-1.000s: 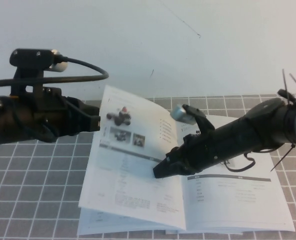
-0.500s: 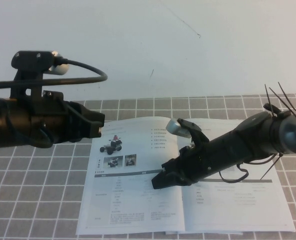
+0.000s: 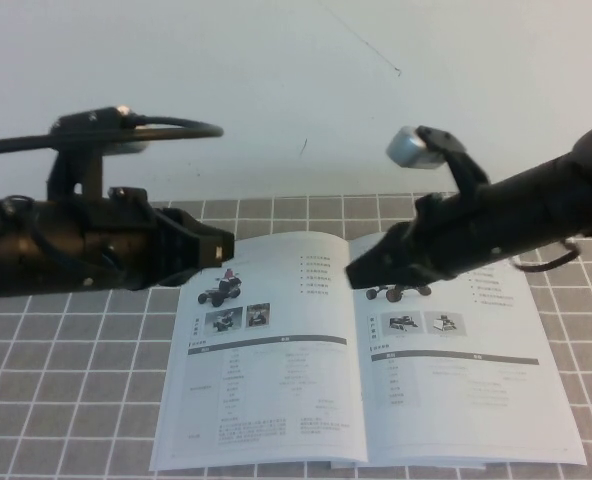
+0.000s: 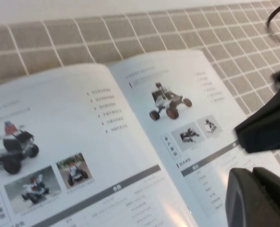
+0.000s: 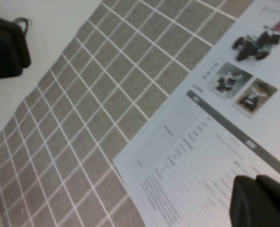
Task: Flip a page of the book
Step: Open the closed book
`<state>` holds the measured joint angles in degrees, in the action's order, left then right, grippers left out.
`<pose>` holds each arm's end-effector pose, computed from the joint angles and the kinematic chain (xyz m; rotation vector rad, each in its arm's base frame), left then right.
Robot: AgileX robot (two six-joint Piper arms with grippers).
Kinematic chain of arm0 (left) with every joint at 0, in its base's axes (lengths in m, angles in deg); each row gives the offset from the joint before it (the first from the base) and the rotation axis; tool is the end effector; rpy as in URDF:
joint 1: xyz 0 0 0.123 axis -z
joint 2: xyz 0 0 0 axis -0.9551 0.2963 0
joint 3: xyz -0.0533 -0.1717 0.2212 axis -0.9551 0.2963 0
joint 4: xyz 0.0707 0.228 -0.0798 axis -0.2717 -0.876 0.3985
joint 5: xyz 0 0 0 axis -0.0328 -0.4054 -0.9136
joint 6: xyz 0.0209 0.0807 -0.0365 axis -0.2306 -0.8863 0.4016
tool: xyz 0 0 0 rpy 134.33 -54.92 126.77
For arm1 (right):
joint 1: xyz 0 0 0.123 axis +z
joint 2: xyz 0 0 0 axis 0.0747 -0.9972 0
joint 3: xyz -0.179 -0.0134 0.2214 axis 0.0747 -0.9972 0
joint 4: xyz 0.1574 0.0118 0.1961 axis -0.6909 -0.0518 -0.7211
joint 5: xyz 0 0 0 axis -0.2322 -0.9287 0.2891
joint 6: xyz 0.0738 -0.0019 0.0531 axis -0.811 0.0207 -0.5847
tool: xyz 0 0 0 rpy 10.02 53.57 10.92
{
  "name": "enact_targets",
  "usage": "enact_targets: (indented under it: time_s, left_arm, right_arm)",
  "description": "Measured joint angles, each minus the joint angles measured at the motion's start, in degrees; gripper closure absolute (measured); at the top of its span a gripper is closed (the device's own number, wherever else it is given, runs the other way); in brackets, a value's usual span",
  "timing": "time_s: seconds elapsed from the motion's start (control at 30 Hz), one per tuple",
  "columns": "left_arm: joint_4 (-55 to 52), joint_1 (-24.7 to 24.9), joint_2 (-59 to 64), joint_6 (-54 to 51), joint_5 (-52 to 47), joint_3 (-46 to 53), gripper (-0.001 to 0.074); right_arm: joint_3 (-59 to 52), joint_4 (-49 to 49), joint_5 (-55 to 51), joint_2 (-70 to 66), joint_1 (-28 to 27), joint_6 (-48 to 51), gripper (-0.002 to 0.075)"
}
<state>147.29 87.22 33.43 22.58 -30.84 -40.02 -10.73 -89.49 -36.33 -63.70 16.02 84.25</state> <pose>0.2641 -0.1137 0.3104 0.3246 2.1671 -0.8234 0.3453 0.1926 0.2284 -0.7524 2.3354 1.0550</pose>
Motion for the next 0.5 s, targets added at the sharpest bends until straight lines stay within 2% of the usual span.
enact_targets:
  time_s: [0.3, 0.5]
  left_arm:
    - [5.4, 0.1, 12.5, -5.9, -2.6, 0.0, 0.0739]
    - [5.6, 0.7, 11.1, -8.7, -1.9, 0.0, 0.0739]
  right_arm:
    - [-3.3, 24.9, 0.4, 0.8, -1.7, -14.8, 0.0727]
    - [-5.5, 37.6, -0.5, 4.7, -1.7, -20.2, 0.0727]
